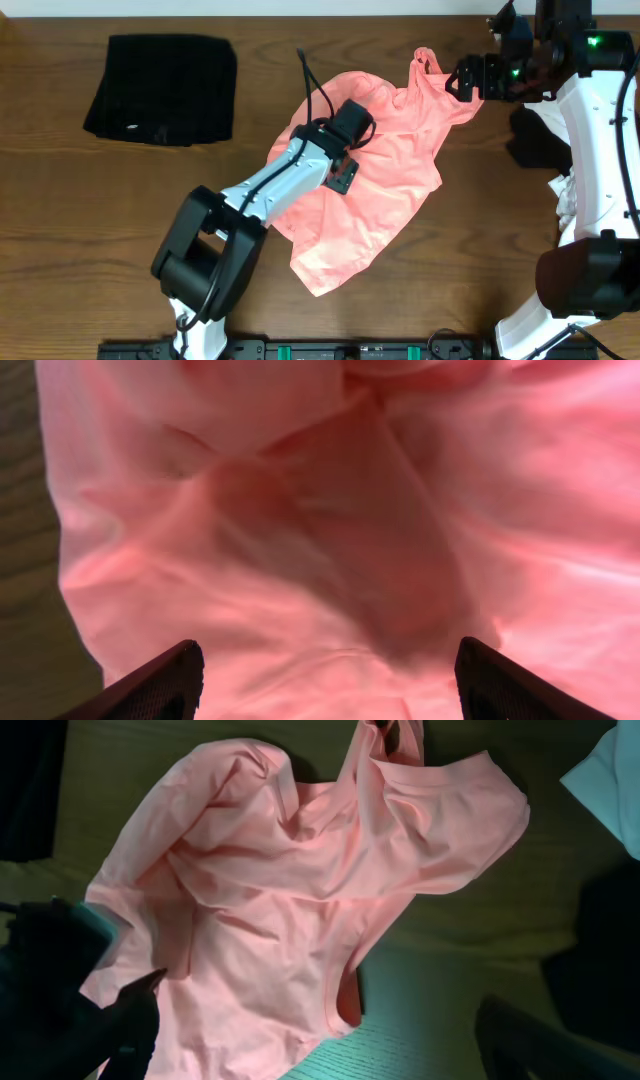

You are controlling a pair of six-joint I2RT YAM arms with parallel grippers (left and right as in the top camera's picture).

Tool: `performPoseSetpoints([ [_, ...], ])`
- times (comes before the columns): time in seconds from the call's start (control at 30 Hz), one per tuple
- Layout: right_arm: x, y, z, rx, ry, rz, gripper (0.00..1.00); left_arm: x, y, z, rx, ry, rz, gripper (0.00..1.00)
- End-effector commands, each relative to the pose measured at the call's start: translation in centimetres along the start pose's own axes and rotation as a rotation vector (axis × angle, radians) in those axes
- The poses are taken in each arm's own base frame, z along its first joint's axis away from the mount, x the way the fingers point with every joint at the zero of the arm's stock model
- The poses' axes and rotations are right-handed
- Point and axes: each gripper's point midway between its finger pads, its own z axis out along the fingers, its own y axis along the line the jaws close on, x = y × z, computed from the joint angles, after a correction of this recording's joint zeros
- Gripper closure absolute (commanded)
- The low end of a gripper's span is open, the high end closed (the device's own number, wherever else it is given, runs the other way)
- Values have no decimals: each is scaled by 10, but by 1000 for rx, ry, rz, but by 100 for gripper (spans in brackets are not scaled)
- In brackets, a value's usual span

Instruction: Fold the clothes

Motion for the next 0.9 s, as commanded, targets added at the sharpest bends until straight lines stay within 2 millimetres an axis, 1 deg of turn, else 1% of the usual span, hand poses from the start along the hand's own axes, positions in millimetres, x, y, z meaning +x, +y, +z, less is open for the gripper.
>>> performPoseSetpoints([
  [0.0, 2, -1, 2, 4, 9, 7, 2, 5, -14, 6, -6, 15, 22, 19],
  [0.13, 2, -1, 2, 4, 9, 4, 2, 2, -25, 7, 3, 0, 36, 19],
  [0.2, 2, -1, 2, 4, 10, 4, 2, 4, -29, 12, 2, 7, 36, 19],
  [0.33, 2, -1, 2, 4, 10, 5, 2, 12, -30, 25, -4, 44, 45, 19],
  [0.47, 2, -1, 2, 4, 10, 4, 2, 15, -31, 32, -8, 59, 49, 20],
  [0.5, 2, -1, 2, 4, 9, 4, 2, 15, -31, 32, -7, 58, 48, 21],
  [0.57, 2, -1, 2, 4, 8, 4, 2, 14, -31, 32, -9, 55, 47, 32],
  [0.67, 1, -1, 2, 4, 5, 3, 2, 12, -28, 32, -24, 45, 45, 53],
  [0.7, 1, -1, 2, 4, 5, 3, 1, 11, -27, 31, -33, 42, 42, 58],
  [0.8, 1, -1, 2, 4, 3, 2, 1, 11, -25, 31, -43, 40, 42, 71],
  [0.87, 0, -1, 2, 4, 2, 2, 1, 10, -21, 30, -68, 36, 43, 75],
])
